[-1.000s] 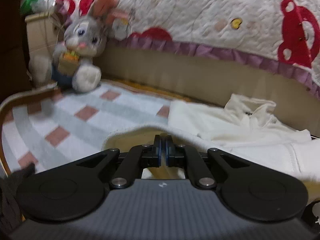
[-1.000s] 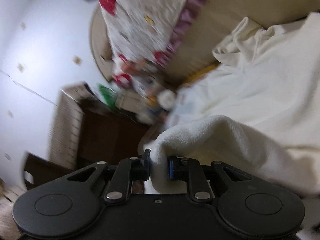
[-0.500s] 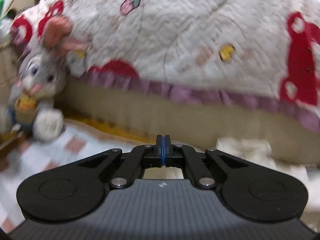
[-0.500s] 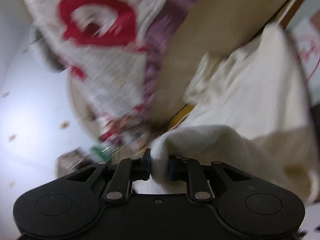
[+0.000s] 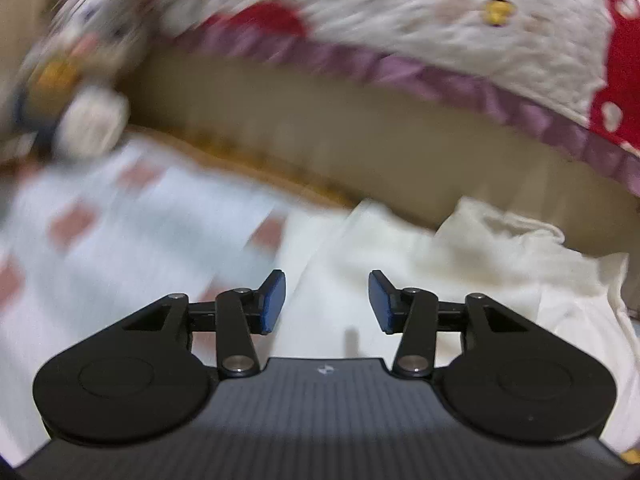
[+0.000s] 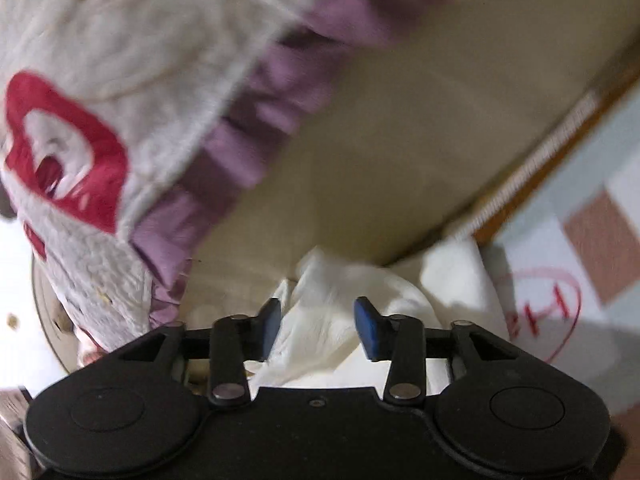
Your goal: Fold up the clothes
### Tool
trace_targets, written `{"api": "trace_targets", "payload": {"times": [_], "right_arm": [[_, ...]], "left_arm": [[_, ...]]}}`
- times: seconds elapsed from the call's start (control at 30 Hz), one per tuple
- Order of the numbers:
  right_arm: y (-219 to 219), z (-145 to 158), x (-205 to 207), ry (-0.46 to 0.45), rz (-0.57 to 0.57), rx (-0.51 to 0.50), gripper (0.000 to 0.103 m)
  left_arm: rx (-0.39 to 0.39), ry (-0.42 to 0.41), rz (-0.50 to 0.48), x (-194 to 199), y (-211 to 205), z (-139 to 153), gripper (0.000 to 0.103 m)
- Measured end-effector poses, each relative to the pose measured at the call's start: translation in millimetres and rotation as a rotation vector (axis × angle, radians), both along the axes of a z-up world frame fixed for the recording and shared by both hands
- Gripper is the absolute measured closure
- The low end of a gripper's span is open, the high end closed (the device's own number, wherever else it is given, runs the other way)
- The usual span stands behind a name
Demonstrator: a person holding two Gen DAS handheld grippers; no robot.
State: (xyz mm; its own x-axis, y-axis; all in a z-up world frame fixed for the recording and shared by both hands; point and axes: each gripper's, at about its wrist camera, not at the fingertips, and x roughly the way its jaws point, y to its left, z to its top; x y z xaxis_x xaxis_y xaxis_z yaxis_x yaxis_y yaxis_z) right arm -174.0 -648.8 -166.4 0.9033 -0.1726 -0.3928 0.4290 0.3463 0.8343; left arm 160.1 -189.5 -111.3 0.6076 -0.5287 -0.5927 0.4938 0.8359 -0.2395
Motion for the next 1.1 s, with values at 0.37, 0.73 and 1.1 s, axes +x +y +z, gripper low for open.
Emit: {"api": "trace_targets", "payload": {"times": [0.37,0.73,1.1], "right_arm": [[34,-16,-52,0.232,0.011,0.136,0.049],[74,-39,-75,0.28,0.07,0.242,0.041],[93,-48,-71,0.349,0.132,0.136,0.048]], "left_arm": [[-0.356,0.417,0.232,-35,97,-64,0.051],[-0.361,0.457,0.185,0,36,-71,0.036],[-0.372,0.457,0.427,-16,51,-70,0.039]]}}
